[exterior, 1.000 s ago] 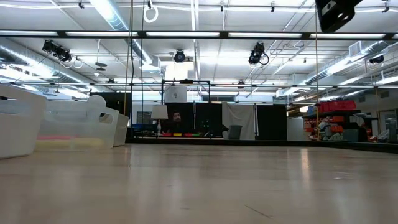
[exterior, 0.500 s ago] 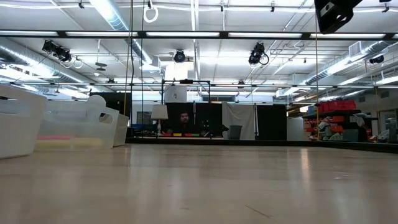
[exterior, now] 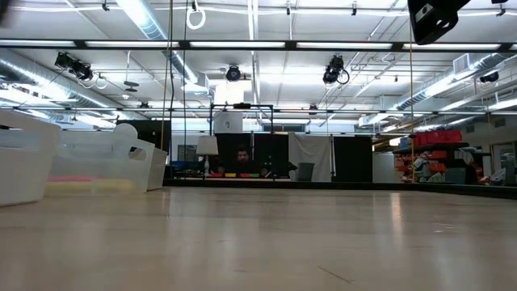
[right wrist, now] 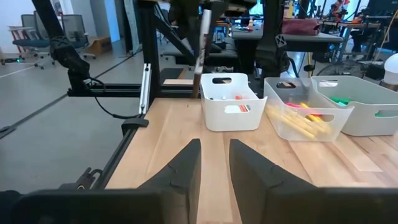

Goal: Pick & Place Markers
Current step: Put the brown marker into the white bin

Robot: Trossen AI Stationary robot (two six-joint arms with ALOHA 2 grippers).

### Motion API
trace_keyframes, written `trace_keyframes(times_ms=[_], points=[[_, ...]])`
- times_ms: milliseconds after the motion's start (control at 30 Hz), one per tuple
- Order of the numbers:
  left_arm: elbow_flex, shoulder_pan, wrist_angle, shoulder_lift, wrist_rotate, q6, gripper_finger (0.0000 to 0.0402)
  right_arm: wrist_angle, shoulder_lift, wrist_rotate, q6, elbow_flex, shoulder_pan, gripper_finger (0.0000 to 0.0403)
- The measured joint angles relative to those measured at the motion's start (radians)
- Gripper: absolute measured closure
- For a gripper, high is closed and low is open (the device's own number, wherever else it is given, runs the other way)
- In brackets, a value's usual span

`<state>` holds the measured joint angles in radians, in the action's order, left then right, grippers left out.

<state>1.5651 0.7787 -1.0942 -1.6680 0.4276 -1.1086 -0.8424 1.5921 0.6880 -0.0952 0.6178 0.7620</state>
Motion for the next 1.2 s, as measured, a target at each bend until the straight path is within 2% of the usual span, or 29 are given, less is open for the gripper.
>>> trace_keyframes(times_ms=[67, 200, 267, 400, 667, 867, 1033, 1200], points=[[0.030, -0.003, -0.169, 0.002, -0.112, -0.099, 0.0363, 0.002, 0.000, 0.000, -0.001, 0.000, 0.000, 0.0319], [0.002, -0.002, -0.412, 0.000, -0.341, -0.219, 0.0363, 0.007, 0.000, 0.000, -0.001, 0.000, 0.000, 0.0319], [-0.045, 0.001, -0.472, 0.001, -0.393, -0.238, 0.0362, 0.007, 0.000, 0.000, -0.002, 0.000, 0.000, 0.0319], [-0.160, 0.004, -0.451, 0.000, -0.428, -0.185, 0.0360, 0.017, 0.000, 0.000, -0.023, 0.000, 0.000, 0.0319], [-0.380, -0.015, -0.289, 0.000, -0.461, -0.046, 0.0356, 0.022, 0.000, 0.000, -0.031, 0.000, 0.000, 0.0319], [-0.468, -0.026, -0.213, 0.000, -0.480, 0.003, 0.0350, 0.022, 0.000, 0.000, -0.028, 0.000, 0.000, 0.0319], [-0.524, -0.042, -0.149, 0.000, -0.567, 0.050, 0.0348, 0.022, 0.000, 0.000, -0.028, 0.000, 0.000, 0.0319], [-0.532, -0.048, -0.130, 0.000, -0.554, 0.112, 0.0330, 0.022, 0.000, 0.000, -0.028, 0.000, 0.000, 0.0319]])
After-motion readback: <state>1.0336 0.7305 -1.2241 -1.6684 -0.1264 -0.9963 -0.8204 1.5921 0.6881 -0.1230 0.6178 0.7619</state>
